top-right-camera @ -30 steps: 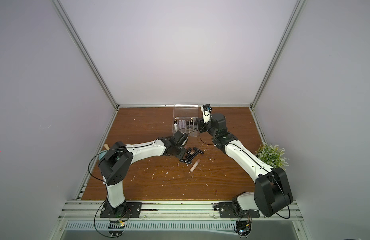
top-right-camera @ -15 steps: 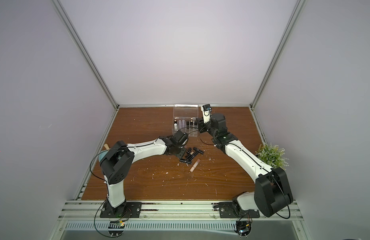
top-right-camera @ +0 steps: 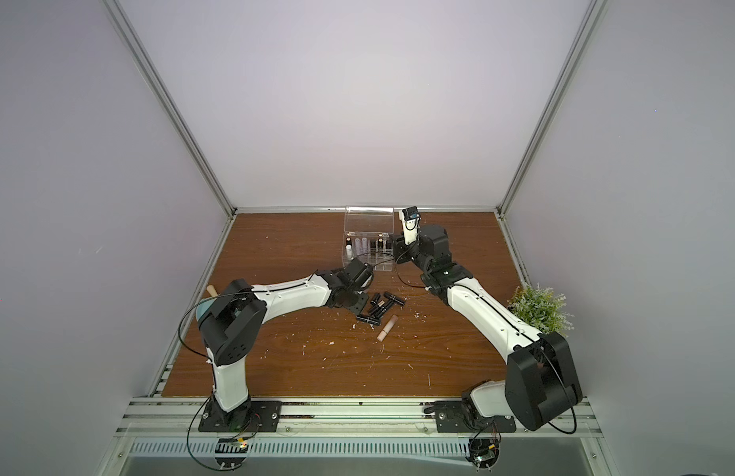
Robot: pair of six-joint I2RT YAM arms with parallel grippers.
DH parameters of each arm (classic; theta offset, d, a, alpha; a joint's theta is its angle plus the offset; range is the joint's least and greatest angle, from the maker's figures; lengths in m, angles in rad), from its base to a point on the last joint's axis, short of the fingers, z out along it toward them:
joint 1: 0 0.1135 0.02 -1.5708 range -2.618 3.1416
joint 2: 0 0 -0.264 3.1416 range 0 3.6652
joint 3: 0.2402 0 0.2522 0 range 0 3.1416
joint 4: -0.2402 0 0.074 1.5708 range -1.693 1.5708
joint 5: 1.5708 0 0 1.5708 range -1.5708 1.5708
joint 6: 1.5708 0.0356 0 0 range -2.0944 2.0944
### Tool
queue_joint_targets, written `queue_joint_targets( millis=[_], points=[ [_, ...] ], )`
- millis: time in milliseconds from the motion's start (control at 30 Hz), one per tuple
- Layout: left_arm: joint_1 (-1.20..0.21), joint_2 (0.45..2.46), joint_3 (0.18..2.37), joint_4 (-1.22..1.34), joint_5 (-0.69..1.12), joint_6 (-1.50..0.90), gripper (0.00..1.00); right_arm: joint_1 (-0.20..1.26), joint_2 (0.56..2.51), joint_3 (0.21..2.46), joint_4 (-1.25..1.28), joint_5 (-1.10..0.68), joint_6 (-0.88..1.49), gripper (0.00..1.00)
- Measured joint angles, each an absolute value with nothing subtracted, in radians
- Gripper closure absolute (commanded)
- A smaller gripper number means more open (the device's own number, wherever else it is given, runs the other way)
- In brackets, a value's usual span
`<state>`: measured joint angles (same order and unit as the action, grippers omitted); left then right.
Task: Arrange the lipsticks in the organizer
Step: Pick up the lipstick at the center of the board.
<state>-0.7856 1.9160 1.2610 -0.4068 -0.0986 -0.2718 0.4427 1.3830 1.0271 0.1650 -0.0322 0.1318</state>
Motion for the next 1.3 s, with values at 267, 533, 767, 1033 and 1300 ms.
queue_joint_targets(
  millis=[267,533,767,1033,1300],
  points=[
    [-0.768,1.916,1.236,-0.411,-0.098,-0.272,0.65,0.442,1.383,1.027,0.164,-0.032,0.132,0.59],
    [-0.761,1.914,1.231,-0.408,-0.101,-0.272,0.74,0.441,1.383,1.027,0.161,-0.033,0.132,0.59],
    [-0.755,1.906,1.230,-0.410,-0.118,-0.272,0.84,0.440,1.383,1.027,0.161,-0.033,0.132,0.59],
    [-0.717,1.745,1.161,-0.361,-0.095,-0.279,0.92,0.415,1.383,1.027,0.160,-0.083,0.147,0.59],
    [-0.693,1.486,1.095,-0.209,-0.004,-0.289,0.96,0.328,1.385,1.043,0.149,-0.302,0.221,0.59]
  ],
)
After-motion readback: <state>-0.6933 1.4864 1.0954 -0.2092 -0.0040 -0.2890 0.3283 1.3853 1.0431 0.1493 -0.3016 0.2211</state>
